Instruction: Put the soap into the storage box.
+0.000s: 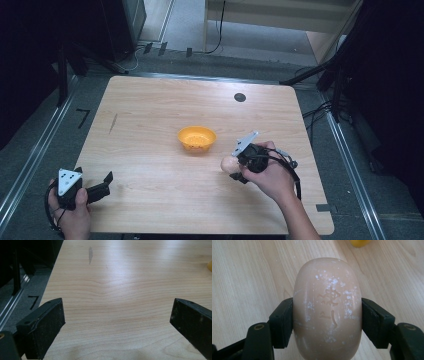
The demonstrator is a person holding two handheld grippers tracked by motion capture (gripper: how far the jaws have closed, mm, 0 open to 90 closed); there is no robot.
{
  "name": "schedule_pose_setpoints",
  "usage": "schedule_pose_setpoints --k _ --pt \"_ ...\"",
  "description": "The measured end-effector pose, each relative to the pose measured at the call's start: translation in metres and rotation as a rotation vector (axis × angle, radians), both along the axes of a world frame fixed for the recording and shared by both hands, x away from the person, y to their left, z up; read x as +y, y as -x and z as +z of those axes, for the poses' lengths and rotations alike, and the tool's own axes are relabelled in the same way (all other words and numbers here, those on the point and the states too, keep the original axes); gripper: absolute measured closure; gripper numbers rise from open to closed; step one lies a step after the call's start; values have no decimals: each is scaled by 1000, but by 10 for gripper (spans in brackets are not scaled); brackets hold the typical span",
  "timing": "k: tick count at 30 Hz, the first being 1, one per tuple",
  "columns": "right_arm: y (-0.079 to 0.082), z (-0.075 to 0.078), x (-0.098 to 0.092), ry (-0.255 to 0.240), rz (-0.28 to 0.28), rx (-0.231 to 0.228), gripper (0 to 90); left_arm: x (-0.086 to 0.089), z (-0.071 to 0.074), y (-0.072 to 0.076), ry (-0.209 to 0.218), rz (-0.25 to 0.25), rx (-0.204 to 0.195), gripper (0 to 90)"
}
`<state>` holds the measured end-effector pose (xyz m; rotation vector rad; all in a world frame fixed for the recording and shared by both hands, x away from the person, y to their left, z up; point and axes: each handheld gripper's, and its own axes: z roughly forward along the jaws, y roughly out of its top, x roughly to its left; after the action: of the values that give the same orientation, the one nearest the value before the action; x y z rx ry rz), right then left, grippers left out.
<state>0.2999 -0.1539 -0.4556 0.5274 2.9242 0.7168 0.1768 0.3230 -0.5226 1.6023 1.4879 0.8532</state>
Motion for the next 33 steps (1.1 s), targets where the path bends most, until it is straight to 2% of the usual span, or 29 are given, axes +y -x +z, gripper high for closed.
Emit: schedule_pose_setpoints --k 10,15,18,25,28,30,33 --pt "-14 8 9 -16 47 -8 336 -2 0 0 -8 1 0 0" --pt "-21 13 11 -4 68 -8 336 -3 0 0 -22 4 2 1" --pt "-26 16 13 -2 82 -1 336 -5 0 0 -41 18 -5 61" --pt "-34 26 22 -2 116 0 336 -6 0 1 -52 36 -16 56" --pt "-37 29 27 2 122 9 336 -6 0 1 -56 26 -19 9" --pt "-40 30 30 7 128 -1 336 -6 0 1 -53 17 -14 8" --pt "-43 30 35 -5 133 11 336 -6 0 0 -52 16 -9 8"
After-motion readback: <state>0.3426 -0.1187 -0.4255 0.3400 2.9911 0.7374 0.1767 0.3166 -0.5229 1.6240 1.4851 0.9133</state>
